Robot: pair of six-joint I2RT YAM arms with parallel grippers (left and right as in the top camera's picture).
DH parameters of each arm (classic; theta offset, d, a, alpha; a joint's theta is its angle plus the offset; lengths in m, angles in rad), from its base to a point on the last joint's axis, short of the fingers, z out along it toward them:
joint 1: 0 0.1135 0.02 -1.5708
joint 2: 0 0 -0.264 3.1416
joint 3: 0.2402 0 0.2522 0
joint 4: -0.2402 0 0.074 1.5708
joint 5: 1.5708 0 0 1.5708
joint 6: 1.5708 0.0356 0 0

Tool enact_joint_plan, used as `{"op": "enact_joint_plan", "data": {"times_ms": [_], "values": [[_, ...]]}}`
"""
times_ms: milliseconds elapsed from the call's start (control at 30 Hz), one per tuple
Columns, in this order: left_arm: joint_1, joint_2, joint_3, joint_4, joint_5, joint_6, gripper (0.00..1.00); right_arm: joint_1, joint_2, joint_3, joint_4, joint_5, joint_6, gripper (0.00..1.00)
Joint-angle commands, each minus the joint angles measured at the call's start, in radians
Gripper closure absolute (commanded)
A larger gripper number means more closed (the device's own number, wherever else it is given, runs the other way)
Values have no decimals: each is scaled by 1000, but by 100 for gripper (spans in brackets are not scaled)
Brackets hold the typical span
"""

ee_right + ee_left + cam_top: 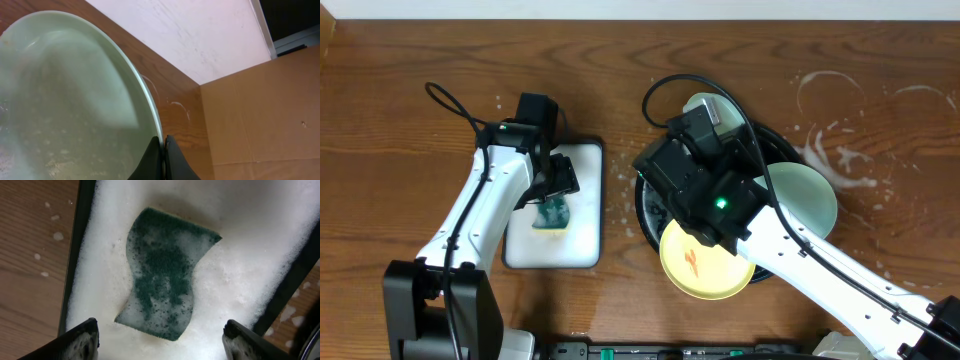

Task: Clean dirty plates on tray and stack at the side
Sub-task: 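Carry the green plate right and set it on the table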

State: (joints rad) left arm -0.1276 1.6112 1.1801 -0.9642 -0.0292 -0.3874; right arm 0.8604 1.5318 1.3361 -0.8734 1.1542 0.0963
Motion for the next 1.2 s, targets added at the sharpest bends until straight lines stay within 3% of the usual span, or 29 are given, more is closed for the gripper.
{"op": "enact_joint_plan", "data": {"times_ms": [0,333,800,967,1133,1167], "values": [[3,3,-4,-2,-5,5,20,-6,-21,12,3,16,18,99],[3,3,-4,-2,-5,5,20,21,-21,12,55,32,-211,99],[3,3,-4,-2,-5,5,20,75,-21,12,55,128,-204,99],[3,3,-4,-2,-5,5,20,35,-21,12,47,38,-94,99],[3,3,-4,-2,-5,5,20,-125,-21,10,8,-217,90,99],[3,3,-4,-2,-5,5,20,-199,-24,13,-23,-338,185,99]]}}
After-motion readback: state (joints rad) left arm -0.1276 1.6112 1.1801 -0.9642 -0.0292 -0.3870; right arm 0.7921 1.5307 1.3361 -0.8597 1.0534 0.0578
